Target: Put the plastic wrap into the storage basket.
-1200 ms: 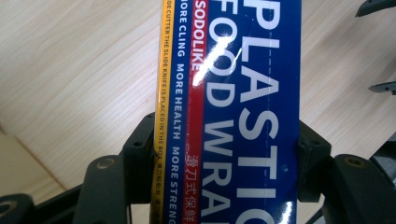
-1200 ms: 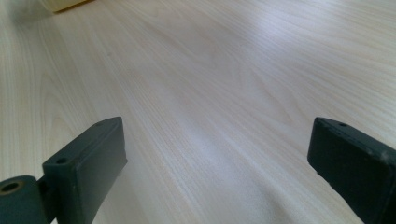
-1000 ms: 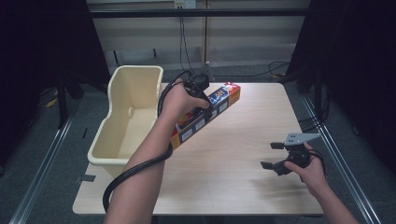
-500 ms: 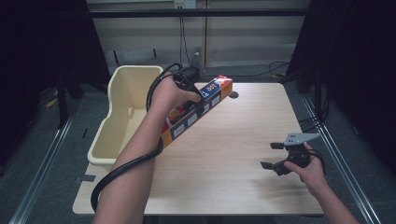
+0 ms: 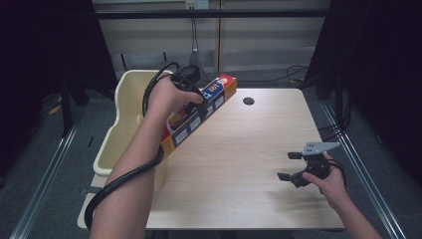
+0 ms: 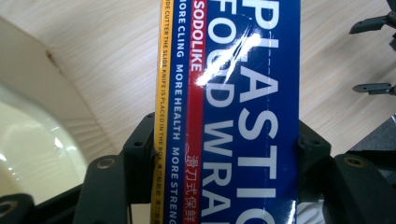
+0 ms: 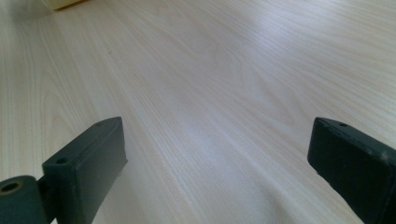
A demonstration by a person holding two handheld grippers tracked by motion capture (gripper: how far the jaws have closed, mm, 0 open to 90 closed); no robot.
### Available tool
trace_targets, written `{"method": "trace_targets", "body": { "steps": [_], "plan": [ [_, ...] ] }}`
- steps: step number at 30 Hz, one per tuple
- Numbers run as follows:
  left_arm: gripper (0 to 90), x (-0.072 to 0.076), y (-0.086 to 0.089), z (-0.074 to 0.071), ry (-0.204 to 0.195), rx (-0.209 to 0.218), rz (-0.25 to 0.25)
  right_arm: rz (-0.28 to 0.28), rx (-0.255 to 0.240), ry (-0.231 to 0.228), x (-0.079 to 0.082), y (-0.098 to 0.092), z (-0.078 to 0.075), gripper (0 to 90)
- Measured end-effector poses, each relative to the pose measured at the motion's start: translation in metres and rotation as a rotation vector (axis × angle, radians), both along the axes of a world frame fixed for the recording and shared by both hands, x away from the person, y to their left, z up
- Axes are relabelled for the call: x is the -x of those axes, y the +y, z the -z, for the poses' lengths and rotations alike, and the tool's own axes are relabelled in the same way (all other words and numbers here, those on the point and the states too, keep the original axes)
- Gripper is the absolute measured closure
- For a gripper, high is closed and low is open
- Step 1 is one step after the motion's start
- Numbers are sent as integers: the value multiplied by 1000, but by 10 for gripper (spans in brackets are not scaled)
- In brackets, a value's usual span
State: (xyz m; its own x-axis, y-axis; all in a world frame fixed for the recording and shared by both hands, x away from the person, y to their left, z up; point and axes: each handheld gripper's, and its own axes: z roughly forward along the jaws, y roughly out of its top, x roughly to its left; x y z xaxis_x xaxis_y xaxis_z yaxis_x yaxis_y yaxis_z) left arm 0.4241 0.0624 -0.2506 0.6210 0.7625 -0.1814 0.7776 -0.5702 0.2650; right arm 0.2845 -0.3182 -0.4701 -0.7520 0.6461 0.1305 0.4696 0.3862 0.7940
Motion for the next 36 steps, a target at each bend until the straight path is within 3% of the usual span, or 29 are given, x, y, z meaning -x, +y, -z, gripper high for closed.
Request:
{"method": "trace_targets", "body": {
  "steps": [22, 28, 36],
  "plan": [
    [400, 10, 45, -18, 3, -26, -156, 8, -2, -5, 0, 0, -1, 42],
    [400, 12, 55, -20, 0, -40, -204, 3, -3, -8, -1, 0, -2, 42],
    [400, 11, 70, -17, -1, -28, -247, 3, -5, -7, -1, 0, -2, 42]
  ]
}}
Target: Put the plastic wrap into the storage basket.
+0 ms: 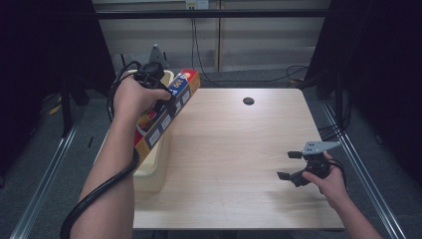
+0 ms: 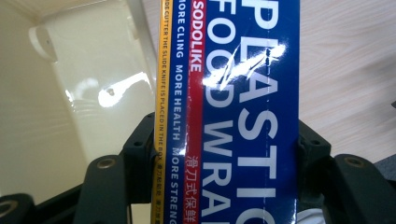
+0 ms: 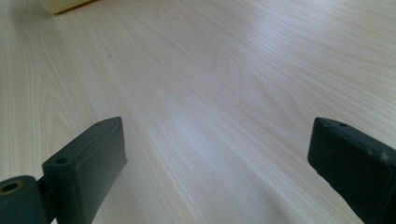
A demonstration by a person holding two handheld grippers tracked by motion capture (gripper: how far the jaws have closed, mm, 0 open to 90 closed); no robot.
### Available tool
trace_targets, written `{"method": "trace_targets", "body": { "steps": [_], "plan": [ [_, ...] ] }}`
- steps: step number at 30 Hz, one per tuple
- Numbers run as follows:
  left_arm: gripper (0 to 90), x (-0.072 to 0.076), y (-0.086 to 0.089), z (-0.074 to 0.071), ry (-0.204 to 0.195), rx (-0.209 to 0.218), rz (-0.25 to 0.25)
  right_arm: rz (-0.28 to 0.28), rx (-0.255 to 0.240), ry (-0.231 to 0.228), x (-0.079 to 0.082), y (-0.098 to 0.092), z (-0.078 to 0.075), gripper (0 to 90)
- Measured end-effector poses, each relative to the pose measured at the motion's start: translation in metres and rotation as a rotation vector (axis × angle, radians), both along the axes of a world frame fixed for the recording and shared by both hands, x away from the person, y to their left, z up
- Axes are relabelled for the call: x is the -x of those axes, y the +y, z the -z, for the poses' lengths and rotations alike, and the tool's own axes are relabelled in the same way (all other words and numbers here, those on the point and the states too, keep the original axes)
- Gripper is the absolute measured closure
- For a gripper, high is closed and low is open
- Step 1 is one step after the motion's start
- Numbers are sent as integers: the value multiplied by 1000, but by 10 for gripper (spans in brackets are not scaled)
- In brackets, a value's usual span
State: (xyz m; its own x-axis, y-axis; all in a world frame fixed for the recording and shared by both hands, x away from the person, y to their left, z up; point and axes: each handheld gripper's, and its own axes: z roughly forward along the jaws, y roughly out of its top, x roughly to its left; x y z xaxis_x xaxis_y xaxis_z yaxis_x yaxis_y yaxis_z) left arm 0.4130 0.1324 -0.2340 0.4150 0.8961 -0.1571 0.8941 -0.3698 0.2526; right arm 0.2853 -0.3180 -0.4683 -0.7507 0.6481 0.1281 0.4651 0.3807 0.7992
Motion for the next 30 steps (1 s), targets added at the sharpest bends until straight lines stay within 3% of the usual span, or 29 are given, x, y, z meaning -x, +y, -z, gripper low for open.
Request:
{"method": "trace_targets", "body": {
  "steps": [30],
  "plan": [
    [400, 1, 34, -2, -9, 11, -138, 0, 2, -5, 0, 1, 1, 42]
  ]
}}
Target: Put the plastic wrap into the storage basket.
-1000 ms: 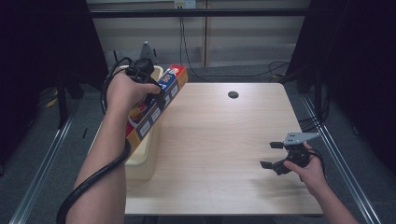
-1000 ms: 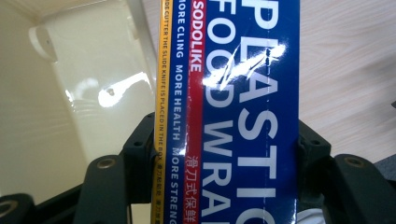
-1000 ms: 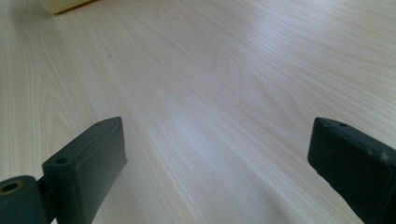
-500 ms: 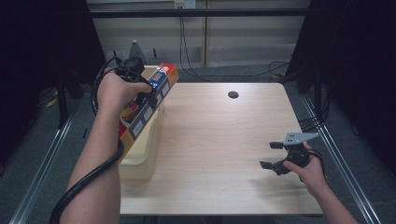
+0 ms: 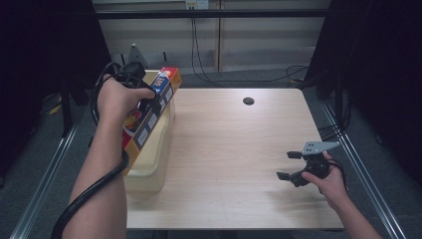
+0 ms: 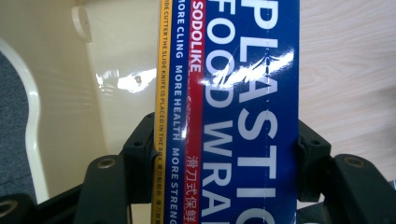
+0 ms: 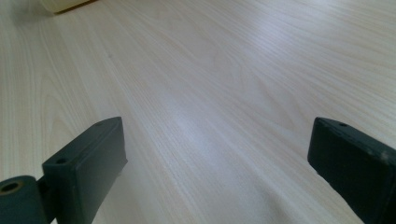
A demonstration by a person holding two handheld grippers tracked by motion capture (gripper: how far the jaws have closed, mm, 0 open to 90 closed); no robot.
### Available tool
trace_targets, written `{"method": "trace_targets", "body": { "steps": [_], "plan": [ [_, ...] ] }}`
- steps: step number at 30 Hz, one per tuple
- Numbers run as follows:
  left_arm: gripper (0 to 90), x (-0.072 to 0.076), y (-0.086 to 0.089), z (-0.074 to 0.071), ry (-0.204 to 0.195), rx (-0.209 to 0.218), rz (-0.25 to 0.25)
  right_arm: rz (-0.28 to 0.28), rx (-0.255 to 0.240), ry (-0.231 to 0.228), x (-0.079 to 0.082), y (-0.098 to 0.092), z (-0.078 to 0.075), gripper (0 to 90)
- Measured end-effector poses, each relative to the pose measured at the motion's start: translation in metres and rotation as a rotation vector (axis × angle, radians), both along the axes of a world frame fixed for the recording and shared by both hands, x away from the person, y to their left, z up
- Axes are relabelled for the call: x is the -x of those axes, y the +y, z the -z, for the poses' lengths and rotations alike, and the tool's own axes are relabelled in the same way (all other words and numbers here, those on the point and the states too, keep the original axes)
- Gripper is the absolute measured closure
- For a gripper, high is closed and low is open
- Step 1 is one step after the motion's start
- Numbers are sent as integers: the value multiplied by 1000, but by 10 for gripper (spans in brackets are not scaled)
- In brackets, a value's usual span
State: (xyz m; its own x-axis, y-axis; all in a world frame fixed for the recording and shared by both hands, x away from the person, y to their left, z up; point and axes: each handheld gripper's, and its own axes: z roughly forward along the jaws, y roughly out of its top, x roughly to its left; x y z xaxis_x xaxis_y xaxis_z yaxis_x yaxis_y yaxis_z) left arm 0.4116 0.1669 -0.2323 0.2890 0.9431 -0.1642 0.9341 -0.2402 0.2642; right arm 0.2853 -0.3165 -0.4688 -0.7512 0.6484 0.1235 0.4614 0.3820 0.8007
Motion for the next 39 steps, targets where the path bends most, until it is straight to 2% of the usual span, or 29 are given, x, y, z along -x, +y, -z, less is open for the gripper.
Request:
{"method": "trace_targets", "body": {
  "steps": [11, 16, 29, 39],
  "plan": [
    [400, 1, 11, -1, -9, 4, -60, 1, -2, 4, 0, 1, 0, 42],
    [399, 2, 15, -2, -17, -17, -94, 2, -2, 4, 0, 1, 0, 42],
    [400, 2, 20, -7, -30, -16, -126, 0, -5, 10, 0, 1, 0, 42],
    [400, 3, 27, -1, -14, -16, -162, -4, -3, 9, 0, 2, 0, 42]
  ]
}}
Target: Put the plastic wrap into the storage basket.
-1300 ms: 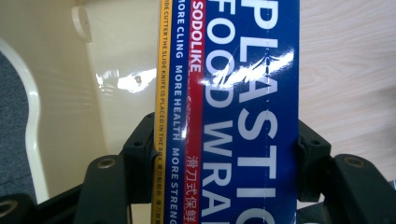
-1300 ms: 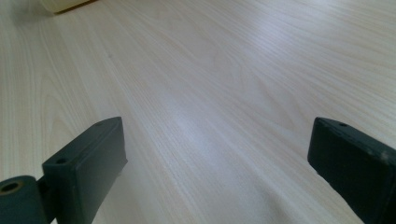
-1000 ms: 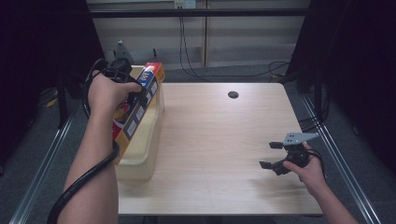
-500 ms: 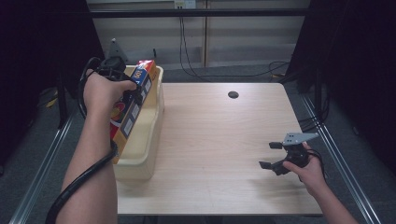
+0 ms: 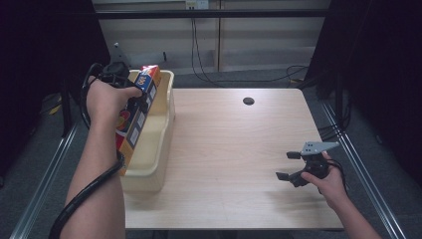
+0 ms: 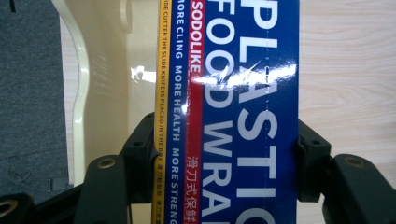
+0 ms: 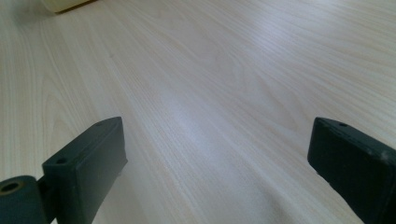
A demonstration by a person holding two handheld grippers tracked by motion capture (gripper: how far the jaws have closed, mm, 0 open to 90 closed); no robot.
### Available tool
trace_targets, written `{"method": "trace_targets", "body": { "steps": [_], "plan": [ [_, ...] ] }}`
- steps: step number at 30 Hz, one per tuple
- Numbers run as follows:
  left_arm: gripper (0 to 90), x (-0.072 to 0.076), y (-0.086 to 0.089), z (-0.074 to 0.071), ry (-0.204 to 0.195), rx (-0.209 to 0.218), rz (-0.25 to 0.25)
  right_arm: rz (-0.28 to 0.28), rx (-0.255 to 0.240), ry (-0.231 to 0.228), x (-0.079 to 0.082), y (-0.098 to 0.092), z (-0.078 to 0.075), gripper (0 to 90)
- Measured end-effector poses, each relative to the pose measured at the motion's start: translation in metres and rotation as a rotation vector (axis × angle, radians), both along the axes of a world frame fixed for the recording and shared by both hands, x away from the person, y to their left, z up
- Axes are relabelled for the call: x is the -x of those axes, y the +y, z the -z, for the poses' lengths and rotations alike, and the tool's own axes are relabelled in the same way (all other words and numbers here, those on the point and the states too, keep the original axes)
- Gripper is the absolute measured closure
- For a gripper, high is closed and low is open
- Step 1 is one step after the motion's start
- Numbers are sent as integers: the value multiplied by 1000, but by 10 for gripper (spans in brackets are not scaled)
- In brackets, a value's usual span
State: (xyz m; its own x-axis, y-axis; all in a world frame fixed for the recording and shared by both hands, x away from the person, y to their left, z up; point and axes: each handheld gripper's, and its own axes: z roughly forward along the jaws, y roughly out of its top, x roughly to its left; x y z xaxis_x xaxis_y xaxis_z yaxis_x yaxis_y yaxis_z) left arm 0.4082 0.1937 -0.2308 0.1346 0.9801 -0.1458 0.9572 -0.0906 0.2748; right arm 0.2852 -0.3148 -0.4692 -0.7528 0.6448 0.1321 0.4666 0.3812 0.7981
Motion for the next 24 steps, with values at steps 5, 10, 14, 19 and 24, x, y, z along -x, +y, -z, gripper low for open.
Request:
{"method": "trace_targets", "body": {
  "steps": [5, 10, 14, 19, 24],
  "plan": [
    [399, 0, 2, 8, 11, 7, -22, 4, 4, -3, 0, 0, 0, 42],
    [399, 0, 1, 12, 26, 3, -29, -4, 6, -2, -1, 1, 1, 42],
    [400, -1, 0, 16, 32, 8, -37, -5, 9, 0, -1, 2, 1, 42],
    [399, -2, -2, 22, 37, 1, -39, 1, 9, -2, -1, 1, 1, 42],
    [399, -2, -2, 28, 59, -2, -41, -5, 12, -1, 0, 2, 1, 42]
  ]
}}
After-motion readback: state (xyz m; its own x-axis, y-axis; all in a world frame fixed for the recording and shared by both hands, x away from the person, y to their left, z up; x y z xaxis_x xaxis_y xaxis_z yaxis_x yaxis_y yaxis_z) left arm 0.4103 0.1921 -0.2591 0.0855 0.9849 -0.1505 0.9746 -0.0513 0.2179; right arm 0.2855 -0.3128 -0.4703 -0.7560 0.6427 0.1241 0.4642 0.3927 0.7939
